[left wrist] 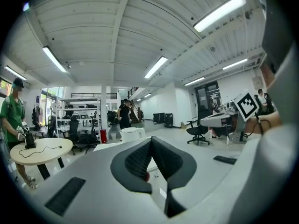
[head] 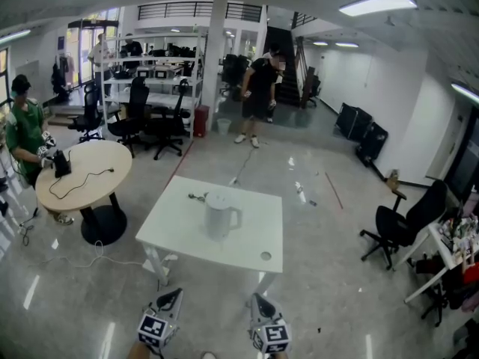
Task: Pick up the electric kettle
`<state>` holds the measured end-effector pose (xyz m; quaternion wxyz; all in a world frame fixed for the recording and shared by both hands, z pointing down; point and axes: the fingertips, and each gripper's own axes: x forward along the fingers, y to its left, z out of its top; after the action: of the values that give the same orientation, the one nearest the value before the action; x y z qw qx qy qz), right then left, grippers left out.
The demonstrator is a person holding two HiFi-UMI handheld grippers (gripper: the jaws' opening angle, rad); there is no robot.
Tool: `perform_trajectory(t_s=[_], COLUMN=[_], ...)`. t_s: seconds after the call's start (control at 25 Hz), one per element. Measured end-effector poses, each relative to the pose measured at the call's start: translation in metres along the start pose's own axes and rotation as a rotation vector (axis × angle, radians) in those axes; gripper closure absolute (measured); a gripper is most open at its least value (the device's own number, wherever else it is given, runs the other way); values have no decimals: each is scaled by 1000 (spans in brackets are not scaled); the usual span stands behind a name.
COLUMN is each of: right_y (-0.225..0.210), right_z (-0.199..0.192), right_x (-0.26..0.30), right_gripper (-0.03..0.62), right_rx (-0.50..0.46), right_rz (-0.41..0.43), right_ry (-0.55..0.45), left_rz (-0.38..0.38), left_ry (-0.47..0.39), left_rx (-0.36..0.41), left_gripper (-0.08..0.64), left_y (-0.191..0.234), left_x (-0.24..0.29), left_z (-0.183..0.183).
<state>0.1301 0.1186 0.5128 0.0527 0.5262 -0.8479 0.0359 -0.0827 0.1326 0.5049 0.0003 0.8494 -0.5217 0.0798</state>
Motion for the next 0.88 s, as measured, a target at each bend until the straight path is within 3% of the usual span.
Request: perform_trajectory(t_s=[0.88], right_y=[-34], right_z=[6], right_x=[63], right_gripper=[588], right_rx=[-9], right_rz=[28], right_ry=[14], left_rz=[30], left_ry=[1], left_rx=[15], left_gripper=[554], left_y=[28], left_x=[63], left_z=[8])
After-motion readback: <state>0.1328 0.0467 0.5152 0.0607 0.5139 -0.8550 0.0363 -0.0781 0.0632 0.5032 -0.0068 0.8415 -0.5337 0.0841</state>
